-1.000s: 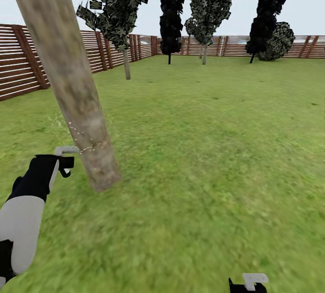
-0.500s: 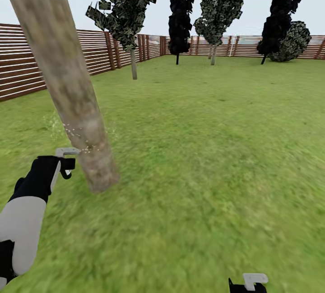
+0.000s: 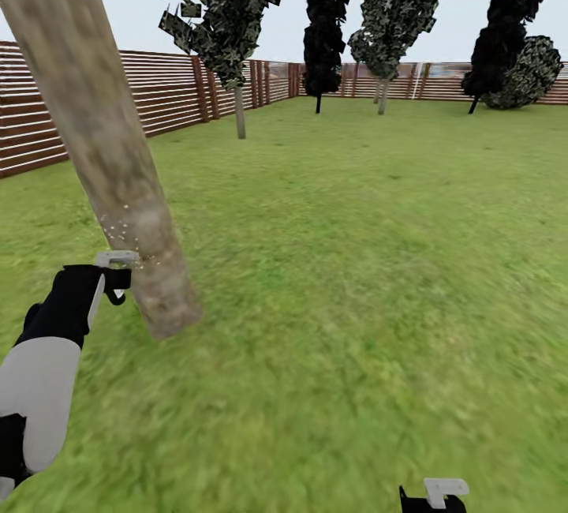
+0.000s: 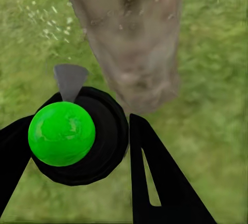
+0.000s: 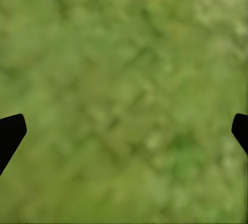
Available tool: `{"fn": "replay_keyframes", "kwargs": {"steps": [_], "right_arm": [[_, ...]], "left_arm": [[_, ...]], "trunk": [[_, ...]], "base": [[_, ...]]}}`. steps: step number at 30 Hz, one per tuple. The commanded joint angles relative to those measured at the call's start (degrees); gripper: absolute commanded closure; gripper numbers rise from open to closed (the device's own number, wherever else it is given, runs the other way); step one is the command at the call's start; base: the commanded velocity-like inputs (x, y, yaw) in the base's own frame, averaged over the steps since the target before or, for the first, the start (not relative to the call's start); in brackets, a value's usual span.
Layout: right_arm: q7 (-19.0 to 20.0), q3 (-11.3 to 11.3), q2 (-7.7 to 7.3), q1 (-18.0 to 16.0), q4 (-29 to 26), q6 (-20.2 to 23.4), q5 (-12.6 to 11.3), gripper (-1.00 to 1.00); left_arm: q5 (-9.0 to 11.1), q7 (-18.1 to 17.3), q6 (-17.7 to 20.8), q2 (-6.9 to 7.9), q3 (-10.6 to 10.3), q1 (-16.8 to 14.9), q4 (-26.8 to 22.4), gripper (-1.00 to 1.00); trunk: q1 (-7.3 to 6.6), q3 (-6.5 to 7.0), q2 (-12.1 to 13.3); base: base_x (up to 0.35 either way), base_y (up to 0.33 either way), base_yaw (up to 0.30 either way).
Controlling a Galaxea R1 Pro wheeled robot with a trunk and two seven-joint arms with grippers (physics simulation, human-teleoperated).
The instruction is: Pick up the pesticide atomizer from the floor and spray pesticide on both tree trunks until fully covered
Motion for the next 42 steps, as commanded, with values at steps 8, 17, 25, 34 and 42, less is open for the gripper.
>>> {"fn": "replay_keyframes", "kwargs": {"steps": [8,17,25,34,42], "right_arm": [[-0.3,-0.32,-0.07,0.0,0.12,-0.22,0.6,-1.0],[-0.3,-0.32,-0.11,0.01,0.12,-0.22,0.6,-1.0],[-0.21,-0.32,-0.11,0.01,0.12,-0.22,0.6,-1.0],[-0.21,-0.32,-0.11,-0.01,0.12,-0.22,0.6,-1.0],[-0.21,-0.32,-0.08,-0.01,0.12,-0.22,0.6,-1.0]], "left_arm": [[-0.99,-0.5,6.14,-0.82,0.02,-6.15,-2.41,1.0],[-1.08,-0.34,7.0,-0.78,-0.05,-5.57,-2.43,1.0],[-1.08,-0.34,7.0,-0.7,-0.12,-5.44,-2.6,1.0],[-1.23,-0.26,7.0,-0.57,-0.23,-5.33,-2.52,1.0],[-1.4,0.0,6.91,0.0,-0.13,-5.09,-1.73,1.0]], "trunk": [[-0.01,-0.05,-0.02],[-0.01,-0.05,-0.02],[-0.01,-0.05,-0.02],[-0.01,-0.05,-0.02],[-0.01,-0.05,-0.02]], "base": [[0.0,-0.273,0.226],[0.107,-0.248,0.004],[0.23,-0.193,0.003],[0.146,-0.241,0.231],[0.172,-0.238,0.161]]}}
